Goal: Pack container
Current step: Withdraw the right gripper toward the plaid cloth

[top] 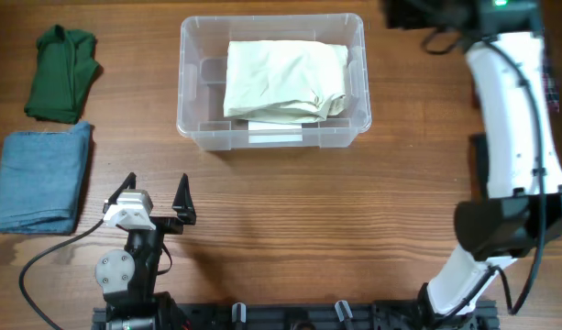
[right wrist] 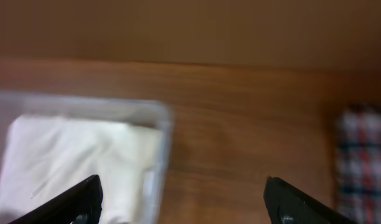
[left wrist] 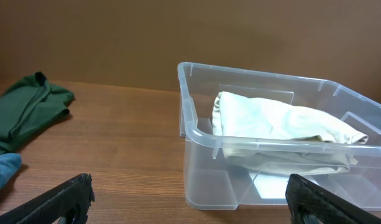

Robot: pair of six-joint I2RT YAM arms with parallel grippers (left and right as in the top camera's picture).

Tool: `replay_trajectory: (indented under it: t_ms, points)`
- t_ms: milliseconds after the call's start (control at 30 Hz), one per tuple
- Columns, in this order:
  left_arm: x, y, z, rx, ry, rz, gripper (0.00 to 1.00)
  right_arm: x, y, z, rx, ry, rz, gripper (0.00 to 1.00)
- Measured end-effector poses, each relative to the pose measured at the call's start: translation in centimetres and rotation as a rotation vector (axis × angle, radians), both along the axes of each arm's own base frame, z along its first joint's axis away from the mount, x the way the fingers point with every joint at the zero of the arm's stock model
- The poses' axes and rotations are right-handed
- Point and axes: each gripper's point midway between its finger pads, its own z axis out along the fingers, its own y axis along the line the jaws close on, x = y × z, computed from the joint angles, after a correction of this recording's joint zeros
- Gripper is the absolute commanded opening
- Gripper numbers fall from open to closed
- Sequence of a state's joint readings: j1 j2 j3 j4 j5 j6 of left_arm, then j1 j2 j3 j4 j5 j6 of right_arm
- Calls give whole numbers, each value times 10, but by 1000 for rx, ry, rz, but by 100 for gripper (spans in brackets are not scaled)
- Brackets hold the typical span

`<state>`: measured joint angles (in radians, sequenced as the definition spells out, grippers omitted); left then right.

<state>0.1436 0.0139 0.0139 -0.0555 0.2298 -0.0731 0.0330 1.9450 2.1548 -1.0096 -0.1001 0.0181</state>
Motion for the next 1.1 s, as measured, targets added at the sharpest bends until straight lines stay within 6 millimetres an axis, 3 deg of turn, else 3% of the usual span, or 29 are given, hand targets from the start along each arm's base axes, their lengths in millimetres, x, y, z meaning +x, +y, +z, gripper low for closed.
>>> replay_trajectory:
  t_ms: [133, 233, 433, 567, 800, 1100]
  points:
    - [0, 0, 0, 0, 0, 0, 100, -2, -75, -3, 80, 22, -222, 88]
    - [0, 0, 0, 0, 0, 0, 100, -9, -119, -8, 137, 39, -351, 89]
    - [0, 0, 0, 0, 0, 0, 100, -15, -177, -29, 266, 80, -535, 89]
    - [0, 0, 0, 0, 0, 0, 100, -20, -216, -56, 369, 125, -635, 89]
    - [0, 0, 0, 0, 0, 0, 100, -34, -255, -99, 453, 219, -739, 91]
    - [0, 0, 0, 0, 0, 0, 100, -49, -290, -117, 548, 238, -832, 92]
